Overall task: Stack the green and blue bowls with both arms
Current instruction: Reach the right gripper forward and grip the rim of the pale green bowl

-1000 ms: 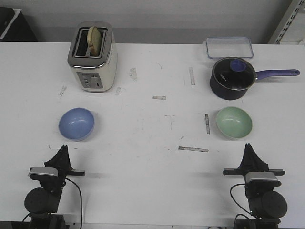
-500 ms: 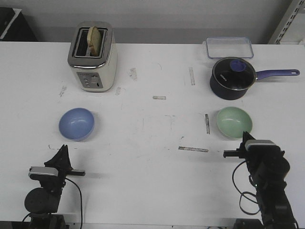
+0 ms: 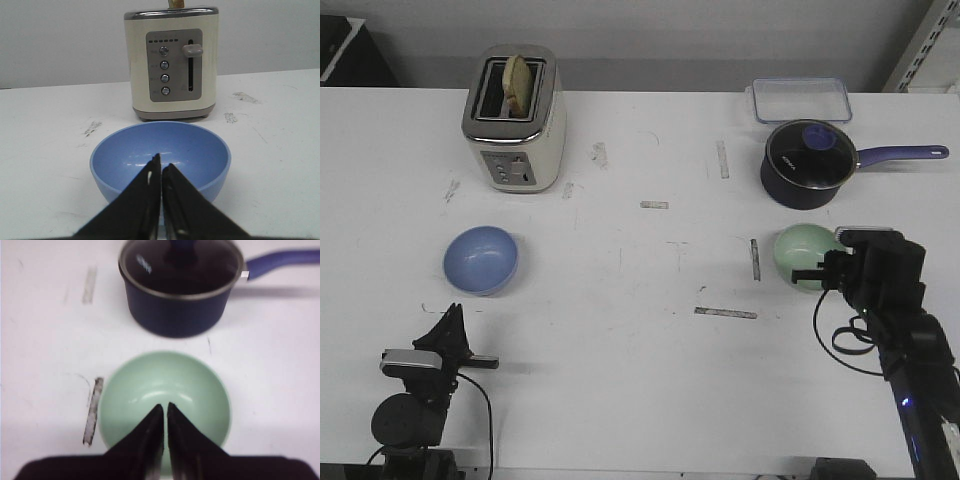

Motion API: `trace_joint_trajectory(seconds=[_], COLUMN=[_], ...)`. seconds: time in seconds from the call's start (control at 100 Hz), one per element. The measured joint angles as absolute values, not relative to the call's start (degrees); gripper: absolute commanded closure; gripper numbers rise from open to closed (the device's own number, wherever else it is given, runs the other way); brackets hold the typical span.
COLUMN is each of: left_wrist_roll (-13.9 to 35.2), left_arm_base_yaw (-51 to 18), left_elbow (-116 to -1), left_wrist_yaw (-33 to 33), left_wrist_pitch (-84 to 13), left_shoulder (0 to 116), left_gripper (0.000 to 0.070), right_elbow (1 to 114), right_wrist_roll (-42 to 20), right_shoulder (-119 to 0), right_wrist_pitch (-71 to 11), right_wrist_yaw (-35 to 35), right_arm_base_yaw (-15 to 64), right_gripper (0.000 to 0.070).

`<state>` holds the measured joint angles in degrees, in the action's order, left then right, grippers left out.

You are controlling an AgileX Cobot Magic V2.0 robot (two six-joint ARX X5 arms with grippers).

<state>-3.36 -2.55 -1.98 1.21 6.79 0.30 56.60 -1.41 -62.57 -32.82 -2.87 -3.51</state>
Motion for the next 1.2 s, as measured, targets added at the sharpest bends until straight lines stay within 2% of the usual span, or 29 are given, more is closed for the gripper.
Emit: trace_joint_trajectory(seconds=[0.08, 0.25, 0.31, 0.42, 0.72, 0.98, 1.2], left_wrist_roll=[-3.36, -3.36, -3.36, -3.36, -3.36, -3.36, -3.36], left_arm_base_yaw=[-2.55, -2.55, -2.55, -2.55, -2.55, -2.55, -2.55], left_elbow=[-1.98, -1.98, -1.98, -1.98, -1.98, -1.98, -1.98], left_wrist_yaw=[1.21, 1.21, 1.21, 1.21, 1.21, 1.21, 1.21], left_wrist_pitch=[6.79, 6.79, 6.79, 6.79, 6.79, 6.79, 6.79], left_shoulder=[0.3, 0.3, 0.3, 0.3, 0.3, 0.3, 0.3], left_gripper=[0.0696, 0.0696, 0.0696, 0.0696, 0.0696, 0.0696, 0.0696], right_elbow=[60.23, 64.71, 64.79, 64.79, 64.79, 64.79, 64.79], right_wrist_roll=[-2.9, -4.86, -5.43, -6.48, -7.33, -7.35, -7.55], right_shoulder=[-65.78, -70.87, -71.96, -73.34, -79.66, -86.28, -89.25], right_wrist_pitch=[-35.07, -36.75, -36.91, -38.48, -41.41, -38.98, -36.6], right_wrist_yaw=[-5.15, -9.93, -11.18, -12.45, -13.52, -13.5, -13.45], right_arm_base_yaw=[-5.37, -10.41, -12.12, -15.05, -17.63, -16.56, -15.38], right_gripper=[0.0665, 0.0388, 0.0329, 0.0265, 0.0262, 0.0266, 0.0306])
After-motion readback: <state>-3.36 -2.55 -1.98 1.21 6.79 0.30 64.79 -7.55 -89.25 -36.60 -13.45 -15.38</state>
